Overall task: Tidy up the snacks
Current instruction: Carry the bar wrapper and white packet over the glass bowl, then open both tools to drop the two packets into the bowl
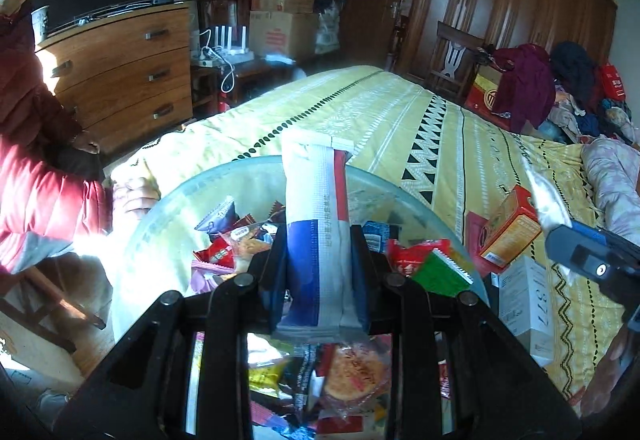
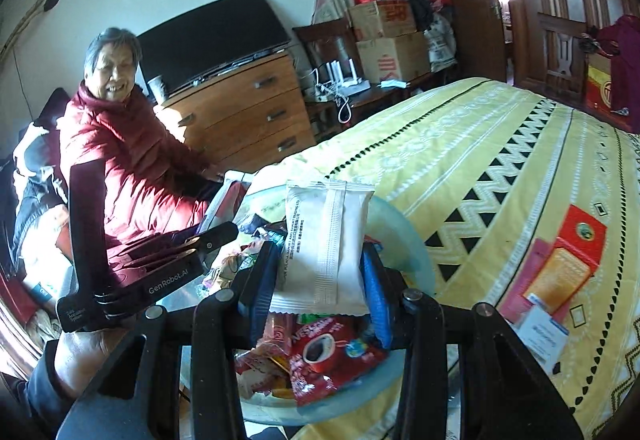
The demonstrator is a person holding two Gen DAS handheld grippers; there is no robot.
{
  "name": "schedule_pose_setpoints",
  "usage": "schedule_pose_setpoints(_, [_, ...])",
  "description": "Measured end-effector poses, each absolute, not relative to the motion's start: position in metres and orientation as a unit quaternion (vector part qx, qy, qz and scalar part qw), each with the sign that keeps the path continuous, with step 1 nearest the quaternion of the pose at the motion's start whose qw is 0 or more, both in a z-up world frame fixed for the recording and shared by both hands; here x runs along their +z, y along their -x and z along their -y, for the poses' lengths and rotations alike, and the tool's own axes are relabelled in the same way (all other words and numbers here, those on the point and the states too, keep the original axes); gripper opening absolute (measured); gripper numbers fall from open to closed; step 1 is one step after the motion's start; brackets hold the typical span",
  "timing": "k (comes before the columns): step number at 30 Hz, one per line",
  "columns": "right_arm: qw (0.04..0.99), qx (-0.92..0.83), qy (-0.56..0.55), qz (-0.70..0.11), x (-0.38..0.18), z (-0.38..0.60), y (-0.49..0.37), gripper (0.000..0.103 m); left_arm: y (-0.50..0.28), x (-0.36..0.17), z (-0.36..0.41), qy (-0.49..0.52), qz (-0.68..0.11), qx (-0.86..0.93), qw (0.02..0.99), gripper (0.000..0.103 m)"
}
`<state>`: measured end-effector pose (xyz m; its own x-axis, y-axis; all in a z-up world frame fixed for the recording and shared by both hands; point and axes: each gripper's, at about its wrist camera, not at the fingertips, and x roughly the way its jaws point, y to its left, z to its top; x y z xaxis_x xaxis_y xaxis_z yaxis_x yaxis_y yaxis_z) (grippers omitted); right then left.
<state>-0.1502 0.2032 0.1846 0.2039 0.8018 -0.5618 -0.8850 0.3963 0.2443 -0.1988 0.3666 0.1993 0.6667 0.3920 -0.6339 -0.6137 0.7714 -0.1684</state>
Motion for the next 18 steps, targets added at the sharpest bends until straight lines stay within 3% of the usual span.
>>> schedule_pose_setpoints(15, [0.762,0.547,0.085,-0.335,0.170,-0.237,0.155,0.048,0.213,0.187,-0.397,0.207,-0.307,0.284,0.885,0.030])
schedule_pose_setpoints(17, [0.762,0.548,0.086,-0.335,0.170,-0.238,0.157,0.054,0.214,0.186,-0.399,0.211,-0.310,0.286,0.882,0.034])
schedule_pose_setpoints(18, [0.764,0.546,0.085,-0.333,0.170,-0.237,0.158,0.057,0.214,0.186,-0.399,0.212,-0.311,0.287,0.881,0.045])
